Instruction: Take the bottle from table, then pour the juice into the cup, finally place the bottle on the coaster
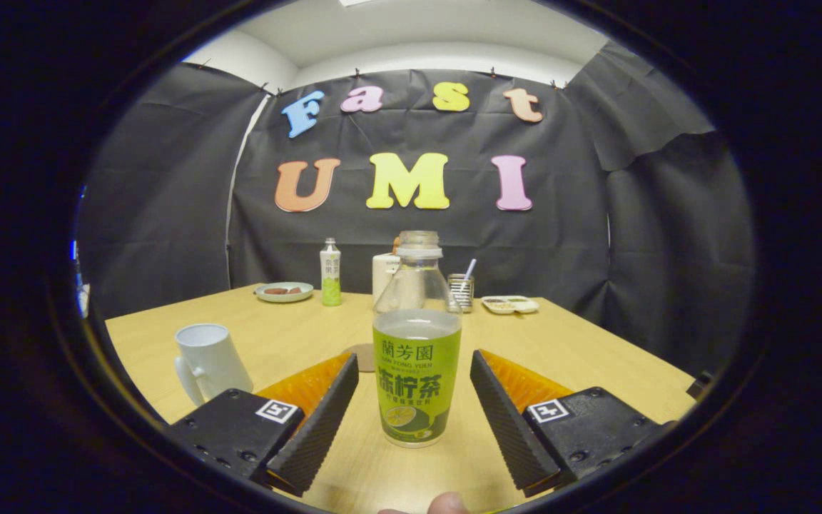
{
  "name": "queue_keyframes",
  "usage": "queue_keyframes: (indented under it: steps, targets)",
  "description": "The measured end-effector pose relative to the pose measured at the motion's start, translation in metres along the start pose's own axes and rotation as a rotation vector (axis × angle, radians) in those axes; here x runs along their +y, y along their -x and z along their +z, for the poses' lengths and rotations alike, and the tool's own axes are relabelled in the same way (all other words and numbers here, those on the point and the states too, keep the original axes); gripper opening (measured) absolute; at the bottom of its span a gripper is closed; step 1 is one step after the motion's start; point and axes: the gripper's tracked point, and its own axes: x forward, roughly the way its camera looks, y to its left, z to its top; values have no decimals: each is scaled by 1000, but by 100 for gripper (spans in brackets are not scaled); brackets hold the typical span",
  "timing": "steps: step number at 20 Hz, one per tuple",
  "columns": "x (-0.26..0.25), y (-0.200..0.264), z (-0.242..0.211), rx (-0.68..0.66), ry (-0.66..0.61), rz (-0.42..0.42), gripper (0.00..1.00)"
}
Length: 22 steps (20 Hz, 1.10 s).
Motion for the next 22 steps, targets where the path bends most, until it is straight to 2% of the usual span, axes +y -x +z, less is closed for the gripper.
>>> queue_keyframes:
  steps: [11, 13, 15, 22]
  targets:
    - [-3, -34, -8, 83, -48, 33, 99]
    - [0, -35, -4, 75, -48, 47, 94]
    - [3, -37, -5, 91, -43, 66, 82]
    - [14, -32, 21, 52, 36, 120, 76]
